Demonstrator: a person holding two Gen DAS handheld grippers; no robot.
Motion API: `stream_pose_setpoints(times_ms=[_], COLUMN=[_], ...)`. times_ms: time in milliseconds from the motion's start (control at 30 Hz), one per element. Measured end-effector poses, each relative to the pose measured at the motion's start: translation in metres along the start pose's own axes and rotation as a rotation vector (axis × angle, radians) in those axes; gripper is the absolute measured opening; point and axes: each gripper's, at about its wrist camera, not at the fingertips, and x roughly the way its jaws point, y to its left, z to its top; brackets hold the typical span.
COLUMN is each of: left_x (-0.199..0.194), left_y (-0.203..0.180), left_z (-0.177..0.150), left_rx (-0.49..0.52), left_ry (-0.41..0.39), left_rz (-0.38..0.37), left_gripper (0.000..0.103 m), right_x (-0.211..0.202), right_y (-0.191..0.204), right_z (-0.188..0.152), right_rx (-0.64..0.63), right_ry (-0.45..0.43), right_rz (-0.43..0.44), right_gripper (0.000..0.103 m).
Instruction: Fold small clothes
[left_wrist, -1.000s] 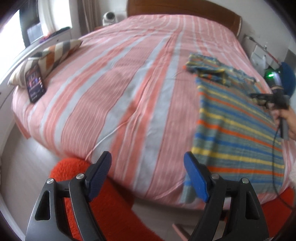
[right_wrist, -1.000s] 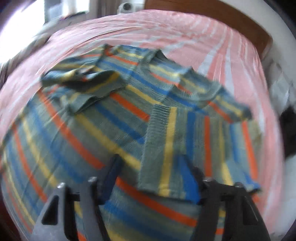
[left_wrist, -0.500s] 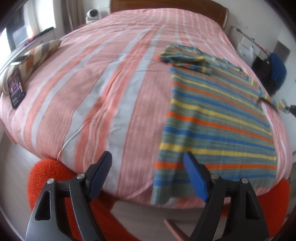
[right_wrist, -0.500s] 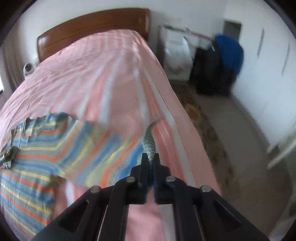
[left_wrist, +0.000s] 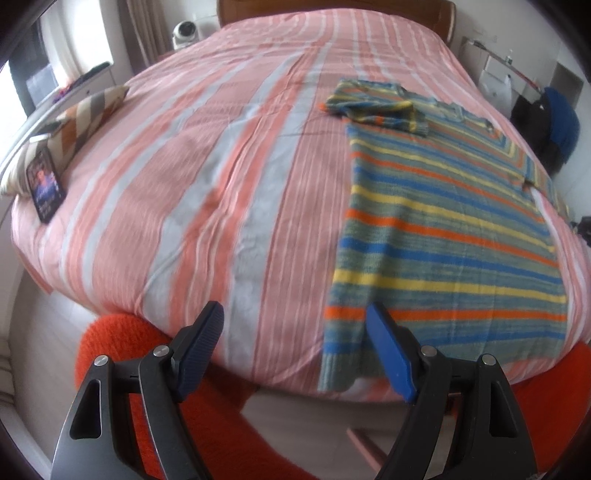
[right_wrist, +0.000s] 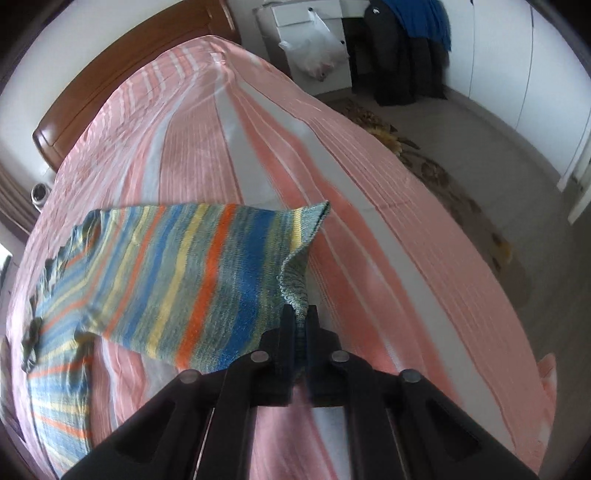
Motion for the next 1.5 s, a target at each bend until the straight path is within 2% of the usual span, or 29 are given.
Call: stream_pose_setpoints(times_ms=[133,200,267,333,467,567,700,767,800,833,867,900,1000,1100,1167,1267,1367,1500], left_x=[-0.006,-0.01,-0.011,-0.005,0.039,0.086,0.144,0.163,0.165,0.168,0.17,0.168,0.14,0.107,0.097,0.108,0.127,0.142], left_y=[-0.001,-0.006,-0.018,-0.037,-0.101,-0.145,-0.174,-0.176,-0.177,-0.176,-0.175,-0.172,-0.14,-0.058,0.012,0.086,0.119,0.13], left_z=[0.028,0.055,0.087,0.114,0.158,0.173,0.19,0.199,0.201,0.204,0.207,0.209,0.227,0.249,0.252,0.242,0.221,0.2], left_rx=[0.068,0.103,0.164,0.234,0.474,0.631,0.66,0.621,0.604,0.578,0.544,0.505,0.343,0.042,-0.175,-0.356,-0.433,-0.502], left_ry=[-0.05,-0.094,-0.151,-0.191,-0.146,-0.059,0.042,0.062,0.056,0.053,0.059,0.064,-0.014,-0.091,-0.122,-0.093,-0.043,-0.011], left_rz=[0.026,0.012,-0.03,-0.044,-0.109,-0.103,-0.058,-0.079,-0.094,-0.122,-0.151,-0.163,-0.224,-0.263,-0.201,-0.043,0.056,0.092], left_gripper=[0.081,0.082,0.09,0.091,0.091,0.082,0.074,0.074,0.068,0.041,0.02,0.005,0.005,0.005,0.004,0.004,0.004,0.004], right_x=[-0.019,-0.036,-0.059,-0.078,-0.105,-0.113,-0.113,-0.112,-0.112,-0.112,-0.112,-0.111,-0.113,-0.119,-0.126,-0.128,-0.121,-0.112], right_y=[-0.014,-0.019,-0.02,-0.017,0.001,0.02,0.035,0.04,0.044,0.046,0.049,0.052,0.059,0.068,0.073,0.079,0.084,0.088], right_z=[-0.004,-0.009,-0.018,-0.028,-0.065,-0.101,-0.139,-0.155,-0.163,-0.17,-0.176,-0.182,-0.189,-0.191,-0.195,-0.2,-0.204,-0.208], right_rx=[-0.01,-0.025,-0.049,-0.061,-0.098,-0.115,-0.105,-0.103,-0.105,-0.108,-0.113,-0.122,-0.143,-0.192,-0.221,-0.244,-0.259,-0.269], right_ry=[-0.034,-0.069,-0.124,-0.161,-0.175,-0.151,-0.117,-0.106,-0.103,-0.105,-0.106,-0.107,-0.118,-0.147,-0.175,-0.19,-0.173,-0.15], right_rz=[-0.074,-0.104,-0.126,-0.106,-0.012,0.069,0.135,0.156,0.163,0.165,0.168,0.17,0.177,0.179,0.18,0.195,0.201,0.195], right_gripper=[0.013,0.025,0.036,0.04,0.042,0.042,0.042,0.042,0.042,0.042,0.042,0.042,0.042,0.042,0.042,0.043,0.043,0.043])
